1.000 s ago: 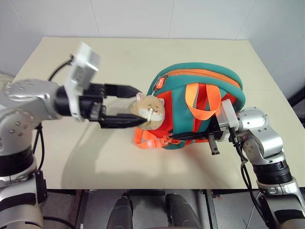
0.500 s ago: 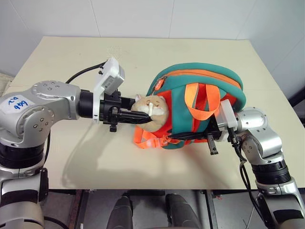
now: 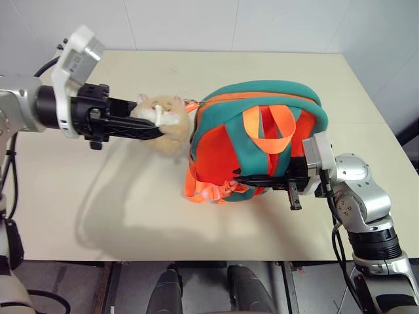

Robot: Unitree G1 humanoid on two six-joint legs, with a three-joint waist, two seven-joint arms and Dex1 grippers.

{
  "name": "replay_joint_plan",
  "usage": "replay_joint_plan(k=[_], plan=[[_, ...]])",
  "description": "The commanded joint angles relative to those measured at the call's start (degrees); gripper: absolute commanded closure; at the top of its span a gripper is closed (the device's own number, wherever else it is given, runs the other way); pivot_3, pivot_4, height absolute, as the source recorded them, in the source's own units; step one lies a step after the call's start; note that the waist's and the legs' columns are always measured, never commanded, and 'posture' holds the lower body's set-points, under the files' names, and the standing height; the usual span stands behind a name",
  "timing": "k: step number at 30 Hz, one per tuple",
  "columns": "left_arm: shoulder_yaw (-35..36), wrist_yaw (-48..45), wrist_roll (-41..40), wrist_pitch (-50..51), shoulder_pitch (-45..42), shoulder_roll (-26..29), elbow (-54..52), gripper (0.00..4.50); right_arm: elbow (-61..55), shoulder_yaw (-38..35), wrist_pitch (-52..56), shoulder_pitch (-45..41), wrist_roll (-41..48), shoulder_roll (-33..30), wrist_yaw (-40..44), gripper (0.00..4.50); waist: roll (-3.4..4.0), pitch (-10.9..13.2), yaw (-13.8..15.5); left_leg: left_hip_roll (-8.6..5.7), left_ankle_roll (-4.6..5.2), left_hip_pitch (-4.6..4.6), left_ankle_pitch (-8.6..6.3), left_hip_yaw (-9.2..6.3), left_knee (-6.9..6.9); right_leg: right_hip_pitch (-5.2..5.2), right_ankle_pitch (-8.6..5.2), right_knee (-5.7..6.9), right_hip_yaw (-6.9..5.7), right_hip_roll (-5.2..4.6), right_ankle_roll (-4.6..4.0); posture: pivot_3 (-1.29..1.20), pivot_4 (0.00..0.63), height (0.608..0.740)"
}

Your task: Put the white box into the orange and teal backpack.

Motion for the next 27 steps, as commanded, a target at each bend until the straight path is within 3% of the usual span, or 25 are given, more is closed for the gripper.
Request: replay_joint_plan(k=[1,13,27], plan=[[-3.1,-6.4,5.3,-4.6,-2.7,1.5,6.3,2.96,-3.7,-2.3,0.5,0.9,2.8,0.6,-1.6,4.50,0.00,0.0,0.0,0.00,0.00,0.00,0.00,0.00,0.00,0.00,0.00,0.00,-0.01,0.00,-0.01,0.00,0.150,0.740],[-16.0,-17.0,19.7,-13.4,-5.8,-3.7,20.6,2.97,-6.9,-2.3,1.7,2.9,4.5,0.3,-3.4,4.50,0.00,0.0,-0.1,0.01,0.02,-0.02,-0.01,-0.01,0.00,-0.03,-0.06,0.08,-0.01,0.01,-0.02,0.00,0.150,0.740],[-21.8,-16.7,27.4,-22.3,-2.0,-13.5,28.7,2.97,-7.9,-1.2,3.2,2.2,4.8,0.5,-3.6,4.50,0.00,0.0,0.0,0.02,0.02,-0.01,-0.01,-0.03,0.03,-0.02,-0.05,0.14,-0.02,0.01,-0.01,0.00,0.150,0.740]])
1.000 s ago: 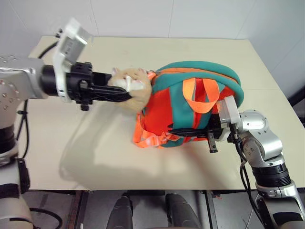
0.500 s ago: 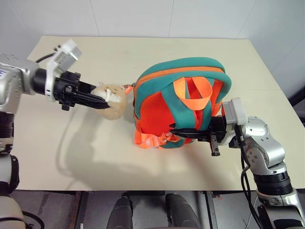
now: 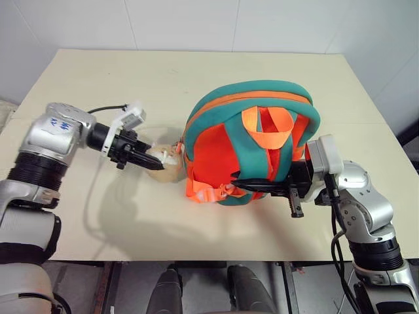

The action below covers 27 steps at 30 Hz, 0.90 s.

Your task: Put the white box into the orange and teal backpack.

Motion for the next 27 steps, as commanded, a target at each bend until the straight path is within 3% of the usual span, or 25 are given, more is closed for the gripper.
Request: replay_joint_plan(k=[1,5,10,15,19,22,27], plan=[[-1.1,-3.6,3.5,-2.6,1.3,-1.1,1.6,2.97,-1.6,-0.7,-0.1,-0.8,0.5,-0.1,-0.3,4.50,0.00,0.0,0.1,0.00,0.00,0.00,0.00,0.00,0.00,0.00,0.00,0.01,0.00,0.00,0.00,0.00,0.150,0.740],[-1.4,-2.5,6.3,-5.2,2.0,-2.7,4.0,2.97,-1.3,-0.5,0.4,-1.3,-0.2,-0.4,-0.3,4.50,-0.01,0.0,0.1,-0.01,0.00,0.00,0.00,0.00,0.04,0.02,0.00,0.01,0.00,0.00,0.01,0.00,0.150,0.740],[4.2,-0.3,4.1,-6.7,1.6,-4.3,3.7,2.97,-1.7,-0.7,1.6,-2.1,-1.4,-1.9,-1.4,4.50,-0.01,0.0,0.1,-0.01,0.00,0.00,0.00,-0.01,0.09,0.03,0.01,0.07,0.00,0.00,0.01,0.00,0.150,0.740],[11.0,0.0,1.1,-6.3,3.2,-3.0,-1.0,1.31,-3.1,-0.8,6.2,-1.9,-1.7,-6.1,-2.0,4.50,-0.01,0.0,0.2,-0.01,0.00,-0.01,0.00,-0.01,0.08,0.00,0.00,0.08,-0.01,-0.01,0.01,0.00,0.150,0.740],[14.9,1.1,0.1,-5.2,6.2,-1.5,-5.0,0.02,-3.7,-2.3,7.7,-1.6,-1.1,-7.8,-2.8,3.17,-0.01,0.0,0.2,-0.01,0.00,-0.01,0.00,-0.02,0.07,0.01,0.00,0.07,0.00,-0.01,0.01,0.00,0.150,0.740],[23.0,6.3,-2.8,-7.8,11.1,-1.8,-10.1,0.00,-4.4,-5.0,8.9,-1.1,-0.8,-9.4,-4.7,2.12,0.00,0.0,0.1,-0.01,0.00,0.00,0.00,-0.01,0.07,0.01,0.00,0.08,0.01,-0.02,0.01,0.00,0.150,0.740],[31.6,7.5,-5.9,-15.3,18.4,-1.6,-12.5,0.00,-3.9,-10.9,10.5,1.9,-0.9,-14.2,-5.9,0.40,-0.01,0.0,0.5,0.00,0.00,0.00,0.00,-0.04,0.11,0.02,0.00,0.10,-0.03,-0.03,0.00,0.00,0.150,0.740]])
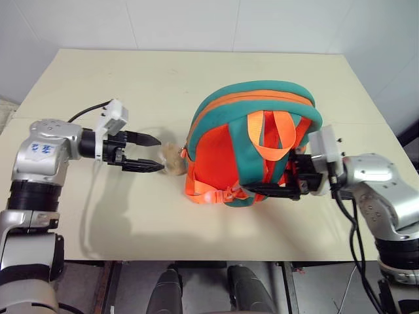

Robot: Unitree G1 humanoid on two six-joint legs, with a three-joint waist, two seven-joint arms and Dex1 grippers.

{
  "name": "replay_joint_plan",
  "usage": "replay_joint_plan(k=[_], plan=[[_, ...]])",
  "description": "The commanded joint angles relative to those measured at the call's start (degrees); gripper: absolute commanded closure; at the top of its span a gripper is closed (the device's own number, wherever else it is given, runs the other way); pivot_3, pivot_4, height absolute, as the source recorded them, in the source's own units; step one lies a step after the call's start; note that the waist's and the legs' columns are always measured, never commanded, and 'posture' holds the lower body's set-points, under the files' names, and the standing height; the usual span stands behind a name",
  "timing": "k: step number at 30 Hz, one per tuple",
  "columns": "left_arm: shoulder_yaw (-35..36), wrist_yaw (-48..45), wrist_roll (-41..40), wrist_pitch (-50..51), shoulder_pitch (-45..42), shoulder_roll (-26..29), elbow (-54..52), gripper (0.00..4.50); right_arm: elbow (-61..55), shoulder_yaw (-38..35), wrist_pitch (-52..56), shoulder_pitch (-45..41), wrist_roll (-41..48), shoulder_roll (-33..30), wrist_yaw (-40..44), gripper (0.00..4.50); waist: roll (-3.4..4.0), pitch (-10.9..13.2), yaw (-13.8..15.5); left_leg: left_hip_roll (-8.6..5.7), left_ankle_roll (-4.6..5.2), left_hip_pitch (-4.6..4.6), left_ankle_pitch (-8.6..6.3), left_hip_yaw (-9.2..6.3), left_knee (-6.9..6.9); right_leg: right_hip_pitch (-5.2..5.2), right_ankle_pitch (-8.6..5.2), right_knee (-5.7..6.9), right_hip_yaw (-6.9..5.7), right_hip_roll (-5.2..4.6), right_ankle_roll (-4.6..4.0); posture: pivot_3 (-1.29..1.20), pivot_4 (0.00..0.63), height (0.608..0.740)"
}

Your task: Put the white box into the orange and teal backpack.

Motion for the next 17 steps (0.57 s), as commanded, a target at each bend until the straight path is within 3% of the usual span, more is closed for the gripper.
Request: replay_joint_plan(k=[1,9,17], plan=[[6.6,-0.5,-3.3,-5.7,3.2,1.2,-1.6,0.00,-0.4,-6.1,0.4,2.5,0.2,-4.4,-0.1,0.05,0.00,0.0,0.3,0.00,0.00,0.00,0.00,0.01,0.02,0.01,0.00,0.00,0.00,-0.01,0.00,0.00,0.150,0.740],[14.9,-8.9,-10.0,-8.6,7.8,4.9,3.6,0.00,9.5,-19.6,-4.4,14.0,-5.9,-16.3,5.5,0.02,0.00,0.0,1.2,-0.01,0.05,0.00,-0.02,0.09,0.00,0.04,0.01,-0.23,0.01,-0.03,-0.04,0.00,0.150,0.740],[19.9,-11.4,-13.7,-9.7,10.5,6.6,7.2,0.00,19.6,-23.2,-13.2,12.2,-7.6,-13.2,3.0,0.02,0.00,0.0,0.5,0.00,0.08,0.07,-0.02,0.16,0.03,0.09,0.05,-0.21,0.07,-0.03,-0.01,0.00,0.150,0.740]])
